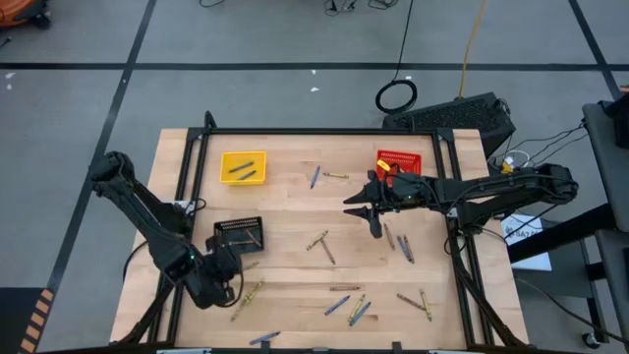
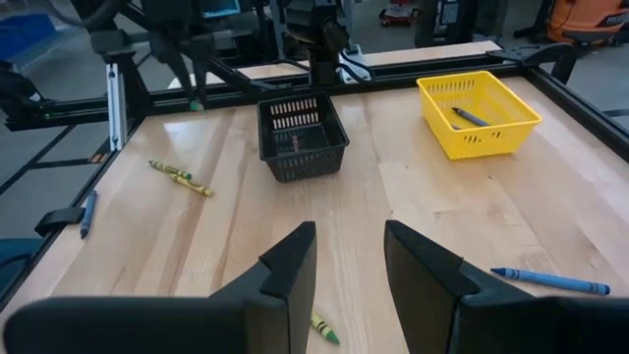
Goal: Sort crayons
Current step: Put the green crayon into the red bin
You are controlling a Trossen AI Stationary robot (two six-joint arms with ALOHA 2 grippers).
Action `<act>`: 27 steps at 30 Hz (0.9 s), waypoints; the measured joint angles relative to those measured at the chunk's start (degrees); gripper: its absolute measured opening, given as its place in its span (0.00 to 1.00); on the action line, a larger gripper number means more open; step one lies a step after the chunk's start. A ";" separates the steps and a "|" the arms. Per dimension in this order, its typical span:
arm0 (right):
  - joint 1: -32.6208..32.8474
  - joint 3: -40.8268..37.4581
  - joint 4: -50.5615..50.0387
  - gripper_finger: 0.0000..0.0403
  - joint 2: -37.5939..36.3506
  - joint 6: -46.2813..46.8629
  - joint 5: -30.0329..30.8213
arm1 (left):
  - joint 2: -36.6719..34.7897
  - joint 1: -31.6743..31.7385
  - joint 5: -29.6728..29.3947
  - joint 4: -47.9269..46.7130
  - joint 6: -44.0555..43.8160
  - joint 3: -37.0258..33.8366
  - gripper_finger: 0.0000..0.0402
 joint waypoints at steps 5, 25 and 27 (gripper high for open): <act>0.02 0.00 1.02 0.27 0.00 0.21 0.00 | -1.89 4.39 -3.93 0.55 9.12 0.04 0.00; 1.86 0.00 13.45 0.38 6.58 -0.02 2.77 | -2.87 26.69 -5.05 27.09 50.07 0.09 0.00; 2.33 0.00 17.88 0.38 8.55 -0.23 2.71 | -2.85 28.01 -4.65 30.47 53.40 0.09 0.00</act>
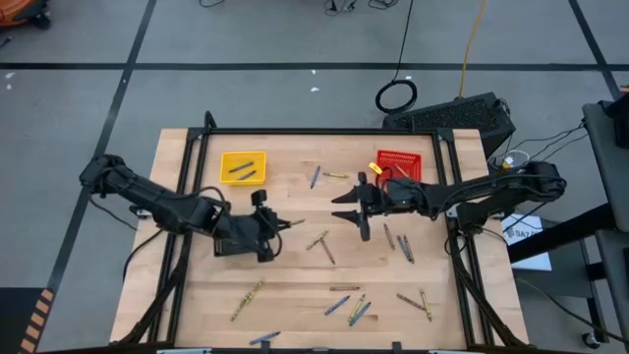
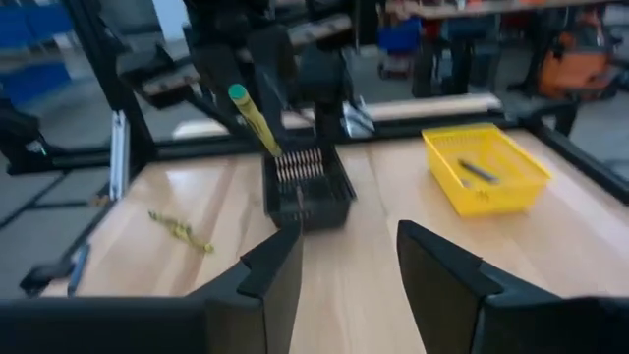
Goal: Sort crayons
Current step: Put the green crayon into the red bin
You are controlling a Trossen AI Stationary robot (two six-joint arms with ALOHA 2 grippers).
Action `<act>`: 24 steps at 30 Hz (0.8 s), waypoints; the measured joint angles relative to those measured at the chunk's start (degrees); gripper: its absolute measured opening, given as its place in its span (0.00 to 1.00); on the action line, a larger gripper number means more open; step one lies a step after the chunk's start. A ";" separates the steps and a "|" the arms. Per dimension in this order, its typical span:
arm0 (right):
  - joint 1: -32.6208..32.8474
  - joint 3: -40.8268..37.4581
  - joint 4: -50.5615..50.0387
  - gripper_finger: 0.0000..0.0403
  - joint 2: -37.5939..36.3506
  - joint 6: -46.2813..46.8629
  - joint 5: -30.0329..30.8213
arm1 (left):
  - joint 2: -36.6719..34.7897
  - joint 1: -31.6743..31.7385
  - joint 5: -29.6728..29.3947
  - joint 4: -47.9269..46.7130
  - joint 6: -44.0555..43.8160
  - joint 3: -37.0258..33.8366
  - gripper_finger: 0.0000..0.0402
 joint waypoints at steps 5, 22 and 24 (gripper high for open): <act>0.79 0.00 8.95 0.38 4.51 -0.91 -0.07 | -0.02 3.04 4.92 6.87 5.09 0.00 0.00; 2.19 1.70 23.80 0.38 11.21 -10.55 0.08 | 2.22 12.04 17.20 20.65 6.12 0.09 0.00; 2.19 2.33 23.91 0.38 11.18 -10.57 0.76 | 2.99 12.34 18.16 21.33 6.31 0.09 0.00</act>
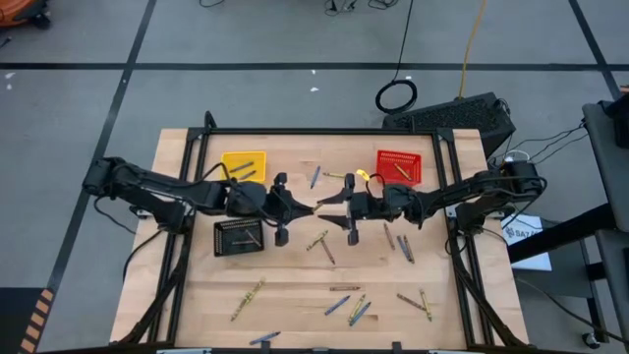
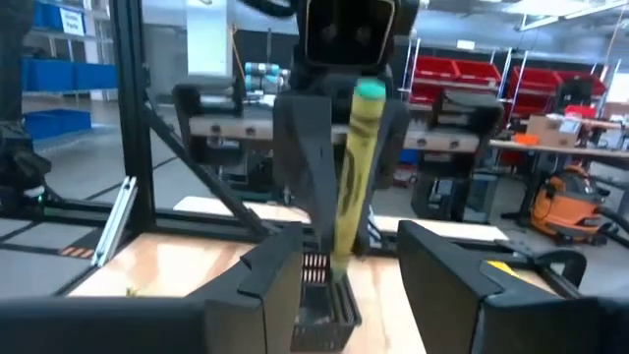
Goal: Sort crayons
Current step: Put the green crayon into the red bin
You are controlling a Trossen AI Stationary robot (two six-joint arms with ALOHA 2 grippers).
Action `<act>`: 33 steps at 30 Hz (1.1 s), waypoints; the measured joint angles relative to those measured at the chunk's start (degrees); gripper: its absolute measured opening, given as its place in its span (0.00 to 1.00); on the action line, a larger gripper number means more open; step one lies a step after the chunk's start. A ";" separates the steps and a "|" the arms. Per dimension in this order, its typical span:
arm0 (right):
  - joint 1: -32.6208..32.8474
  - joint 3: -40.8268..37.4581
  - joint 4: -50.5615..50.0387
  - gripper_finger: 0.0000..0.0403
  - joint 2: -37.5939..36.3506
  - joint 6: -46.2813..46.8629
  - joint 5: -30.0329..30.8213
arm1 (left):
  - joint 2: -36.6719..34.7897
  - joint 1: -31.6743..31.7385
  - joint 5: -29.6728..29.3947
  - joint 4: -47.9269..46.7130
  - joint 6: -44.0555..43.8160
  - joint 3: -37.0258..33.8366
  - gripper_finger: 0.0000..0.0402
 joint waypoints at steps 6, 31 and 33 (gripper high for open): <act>-0.11 0.81 -0.34 0.38 0.01 -0.25 0.94 | 2.11 0.18 0.50 -0.08 0.23 0.00 0.00; -0.11 0.80 -1.75 0.04 0.00 -0.94 0.51 | 3.29 1.00 0.89 2.57 2.81 -0.09 0.01; -0.11 0.80 -1.75 0.05 0.00 -0.87 0.56 | 3.29 1.20 0.93 2.59 2.81 -0.09 0.03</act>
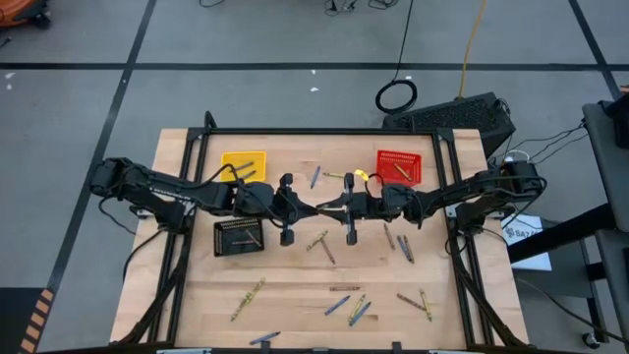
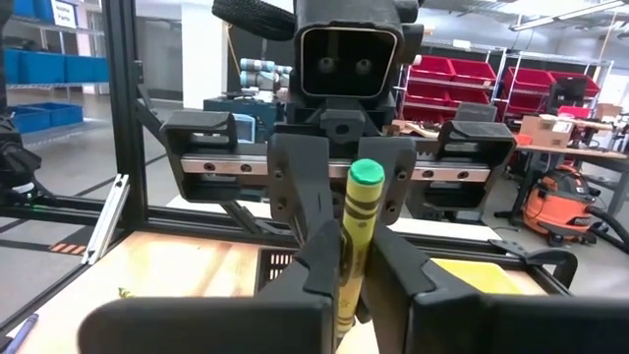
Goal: Sort crayons
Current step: Put the green crayon into the red bin
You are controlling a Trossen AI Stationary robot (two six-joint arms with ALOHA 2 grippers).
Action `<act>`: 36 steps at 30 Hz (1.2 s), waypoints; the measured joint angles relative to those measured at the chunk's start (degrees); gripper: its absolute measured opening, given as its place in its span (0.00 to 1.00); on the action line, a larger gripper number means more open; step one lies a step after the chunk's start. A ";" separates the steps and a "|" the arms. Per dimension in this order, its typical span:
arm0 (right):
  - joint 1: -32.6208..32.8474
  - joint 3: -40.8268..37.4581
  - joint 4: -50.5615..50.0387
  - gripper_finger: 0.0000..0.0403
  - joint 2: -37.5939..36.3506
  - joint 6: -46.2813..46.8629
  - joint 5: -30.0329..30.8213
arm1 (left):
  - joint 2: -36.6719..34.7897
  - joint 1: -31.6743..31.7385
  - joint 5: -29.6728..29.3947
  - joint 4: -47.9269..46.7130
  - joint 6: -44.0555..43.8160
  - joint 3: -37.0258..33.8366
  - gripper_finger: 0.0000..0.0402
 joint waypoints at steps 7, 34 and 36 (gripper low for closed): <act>0.00 0.00 0.00 0.01 0.00 0.17 0.24 | 0.00 0.03 -0.02 0.02 0.00 0.00 0.08; -3.85 -0.02 -30.49 0.01 -10.33 3.96 23.89 | -5.81 -0.10 -1.44 -22.77 -1.46 0.02 0.18; -4.96 -0.02 -34.99 0.01 -11.70 5.25 24.59 | -6.55 -0.10 -1.55 -24.92 -1.66 0.02 0.18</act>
